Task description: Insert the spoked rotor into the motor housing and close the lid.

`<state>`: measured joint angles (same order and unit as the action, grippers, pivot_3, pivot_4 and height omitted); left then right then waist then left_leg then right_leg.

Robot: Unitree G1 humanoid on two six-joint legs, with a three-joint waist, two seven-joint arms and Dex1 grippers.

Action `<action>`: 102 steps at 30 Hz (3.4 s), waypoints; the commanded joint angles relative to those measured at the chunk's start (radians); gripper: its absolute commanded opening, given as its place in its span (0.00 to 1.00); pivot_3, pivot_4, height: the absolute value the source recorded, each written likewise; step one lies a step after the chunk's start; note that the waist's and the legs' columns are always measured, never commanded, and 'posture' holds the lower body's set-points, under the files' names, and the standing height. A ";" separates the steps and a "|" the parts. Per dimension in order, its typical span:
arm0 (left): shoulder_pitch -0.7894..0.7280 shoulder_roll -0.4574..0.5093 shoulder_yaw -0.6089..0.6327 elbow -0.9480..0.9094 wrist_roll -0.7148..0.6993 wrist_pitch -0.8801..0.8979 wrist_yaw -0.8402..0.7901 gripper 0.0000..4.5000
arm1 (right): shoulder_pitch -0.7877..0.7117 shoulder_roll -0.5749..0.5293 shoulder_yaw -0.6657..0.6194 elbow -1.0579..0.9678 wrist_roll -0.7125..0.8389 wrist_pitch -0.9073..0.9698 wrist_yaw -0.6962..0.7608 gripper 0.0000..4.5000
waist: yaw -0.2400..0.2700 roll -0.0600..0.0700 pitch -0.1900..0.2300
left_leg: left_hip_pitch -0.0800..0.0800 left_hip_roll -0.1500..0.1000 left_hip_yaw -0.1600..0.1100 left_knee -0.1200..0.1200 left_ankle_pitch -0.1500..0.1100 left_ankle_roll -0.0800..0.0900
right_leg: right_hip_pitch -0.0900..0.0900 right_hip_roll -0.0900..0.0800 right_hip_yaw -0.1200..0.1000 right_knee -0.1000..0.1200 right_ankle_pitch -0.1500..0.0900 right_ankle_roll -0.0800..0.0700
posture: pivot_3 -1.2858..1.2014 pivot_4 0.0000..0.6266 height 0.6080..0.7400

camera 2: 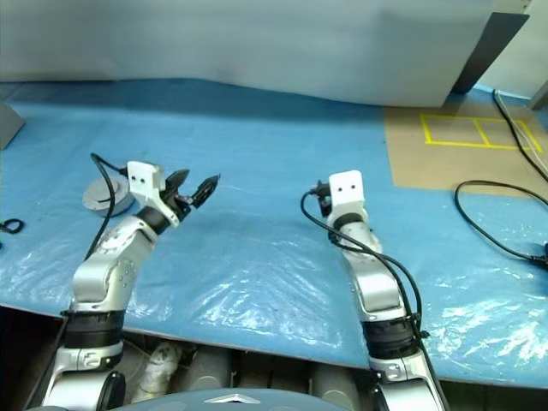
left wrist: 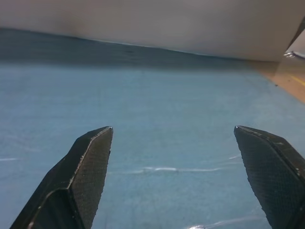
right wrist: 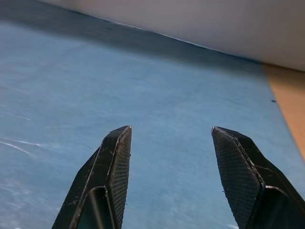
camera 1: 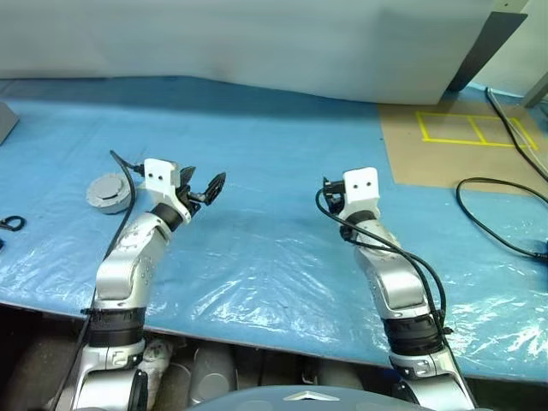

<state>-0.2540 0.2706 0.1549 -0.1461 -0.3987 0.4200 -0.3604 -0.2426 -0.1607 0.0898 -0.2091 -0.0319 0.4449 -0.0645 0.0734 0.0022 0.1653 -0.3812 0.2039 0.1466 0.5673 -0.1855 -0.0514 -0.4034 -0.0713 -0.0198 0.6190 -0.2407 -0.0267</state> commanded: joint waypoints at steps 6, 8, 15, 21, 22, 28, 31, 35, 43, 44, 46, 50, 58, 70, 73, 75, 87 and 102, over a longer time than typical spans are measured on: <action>0.084 -0.039 0.058 -0.082 0.016 -0.013 0.121 0.95 | 0.060 0.011 -0.058 -0.096 -0.055 0.002 -0.044 0.63 | -0.007 0.000 0.000 | 0.001 0.000 0.000 0.000 0.000 0.000 | 0.000 0.001 0.001 0.000 0.000 0.000 | 0.52 0.24 1.00; 0.086 -0.035 0.065 -0.063 0.029 -0.031 0.129 0.95 | 0.056 0.008 -0.064 -0.100 -0.059 0.006 -0.039 0.63 | -0.008 0.000 0.000 | 0.002 0.000 0.000 0.001 0.000 0.000 | 0.000 0.001 0.002 0.000 0.000 0.000 | 0.52 0.24 1.00; 0.074 -0.037 0.064 -0.008 0.064 -0.106 0.134 0.95 | 0.062 0.005 -0.080 -0.116 -0.073 0.009 -0.034 0.63 | -0.007 0.000 0.000 | 0.001 0.000 0.000 0.001 0.000 0.000 | 0.000 0.001 0.002 0.000 0.000 0.000 | 0.52 0.24 1.00; 0.067 -0.045 0.054 0.009 0.062 -0.134 0.119 0.95 | 0.061 0.017 -0.084 -0.110 -0.076 0.008 -0.037 0.63 | -0.007 0.000 0.000 | 0.002 0.000 0.000 0.001 0.000 0.000 | 0.000 0.001 0.002 0.000 0.000 0.000 | 0.52 0.24 1.00; 0.064 -0.047 0.052 0.010 0.063 -0.135 0.120 0.95 | 0.062 0.016 -0.085 -0.111 -0.077 0.007 -0.037 0.63 | -0.007 0.000 0.000 | 0.002 0.000 0.000 0.001 0.000 0.000 | 0.000 0.001 0.002 0.000 0.000 0.000 | 0.52 0.24 1.00; 0.053 -0.061 0.035 0.018 0.066 -0.132 0.115 0.95 | 0.069 0.027 -0.080 -0.112 -0.085 0.009 -0.041 0.63 | -0.007 0.000 0.000 | 0.002 0.000 0.000 0.001 0.000 0.000 | 0.000 0.001 0.002 0.001 0.000 0.000 | 0.52 0.24 1.00; 0.057 -0.061 0.017 0.003 0.075 -0.130 0.113 0.95 | 0.070 0.030 -0.080 -0.114 -0.087 0.011 -0.035 0.63 | -0.007 0.000 0.000 | 0.002 0.000 0.000 0.001 0.000 0.000 | 0.000 0.001 0.002 0.001 0.000 0.000 | 0.52 0.24 1.00; 0.064 -0.064 0.019 -0.003 0.073 -0.120 0.129 0.95 | 0.072 0.033 -0.080 -0.116 -0.093 0.020 -0.033 0.63 | -0.007 0.000 0.000 | 0.002 0.000 0.000 0.001 0.000 0.000 | 0.000 0.001 0.002 0.001 0.000 0.000 | 0.52 0.24 1.00; 0.055 -0.085 0.004 -0.019 0.071 -0.102 0.150 0.95 | 0.069 0.023 -0.081 -0.122 -0.104 0.033 -0.011 0.63 | -0.007 0.000 0.000 | 0.002 0.000 0.000 0.001 0.000 0.000 | 0.000 0.001 0.002 0.001 0.000 0.000 | 0.52 0.24 1.00; 0.052 -0.087 0.003 -0.018 0.072 -0.101 0.153 0.95 | 0.069 0.022 -0.083 -0.122 -0.105 0.034 -0.009 0.63 | -0.007 0.000 0.000 | 0.002 0.000 0.000 0.001 0.000 0.000 | 0.000 0.001 0.002 0.001 0.000 0.000 | 0.52 0.24 1.00; 0.048 -0.091 0.003 -0.018 0.070 -0.097 0.160 0.95 | 0.071 0.021 -0.084 -0.124 -0.107 0.035 -0.005 0.63 | -0.007 0.000 0.000 | 0.002 0.000 0.000 0.001 0.000 0.000 | 0.000 0.001 0.002 0.001 0.000 0.000 | 0.52 0.24 1.00; 0.051 -0.091 -0.001 -0.036 0.068 -0.081 0.166 0.95 | 0.081 0.028 -0.087 -0.130 -0.109 0.040 -0.007 0.63 | -0.007 0.000 0.000 | 0.002 0.000 0.000 0.002 0.000 0.000 | 0.000 0.001 0.002 0.001 0.000 0.000 | 0.52 0.24 1.00; 0.054 -0.084 -0.011 -0.060 0.071 -0.046 0.167 0.95 | 0.105 0.037 -0.083 -0.157 -0.111 0.061 -0.008 0.63 | -0.007 0.000 0.000 | 0.002 0.000 0.000 0.002 0.000 0.000 | 0.000 0.001 0.002 0.001 0.000 0.000 | 0.52 0.24 1.00; 0.062 -0.090 -0.019 -0.066 0.075 -0.043 0.167 0.95 | 0.129 0.040 -0.087 -0.190 -0.115 0.088 -0.003 0.63 | -0.007 0.000 0.000 | 0.002 0.000 0.000 0.002 0.000 0.000 | 0.000 0.001 0.002 0.001 0.000 0.000 | 0.52 0.24 1.00; 0.062 -0.090 -0.018 -0.052 0.074 -0.051 0.161 0.95 | 0.128 0.040 -0.087 -0.192 -0.117 0.090 -0.002 0.63 | -0.007 0.000 0.000 | 0.002 0.000 0.000 0.002 0.000 0.000 | 0.000 0.001 0.002 0.001 0.000 0.000 | 0.52 0.24 1.00; 0.063 -0.092 -0.019 -0.049 0.074 -0.054 0.160 0.95 | 0.129 0.039 -0.088 -0.194 -0.118 0.092 0.000 0.63 | -0.007 0.000 0.000 | 0.002 0.000 0.000 0.002 0.000 0.000 | 0.000 0.001 0.002 0.001 0.000 0.000 | 0.52 0.24 1.00; 0.072 -0.087 -0.002 0.090 0.079 -0.164 0.103 0.95 | 0.129 0.036 -0.089 -0.195 -0.120 0.099 0.007 0.63 | -0.007 0.000 0.000 | 0.002 0.000 0.000 0.002 0.000 0.000 | 0.001 0.001 0.002 0.001 0.000 0.000 | 0.52 0.24 1.00; 0.066 -0.074 0.018 0.334 0.090 -0.370 0.015 0.95 | 0.129 0.039 -0.091 -0.193 -0.121 0.103 0.006 0.63 | -0.007 0.000 0.000 | 0.003 0.000 0.000 0.002 0.000 0.000 | 0.002 0.000 0.003 0.001 0.000 0.000 | 0.52 0.24 1.00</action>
<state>-0.1830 0.1901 0.1623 0.1832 -0.3119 0.0816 -0.3336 -0.1063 -0.1212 0.0118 -0.3556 -0.1458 0.5542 -0.0574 0.0666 0.0023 0.1653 -0.3777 0.2037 0.1469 0.5694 -0.1856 -0.0511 -0.4016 -0.0709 -0.0169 0.6202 -0.2407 -0.0263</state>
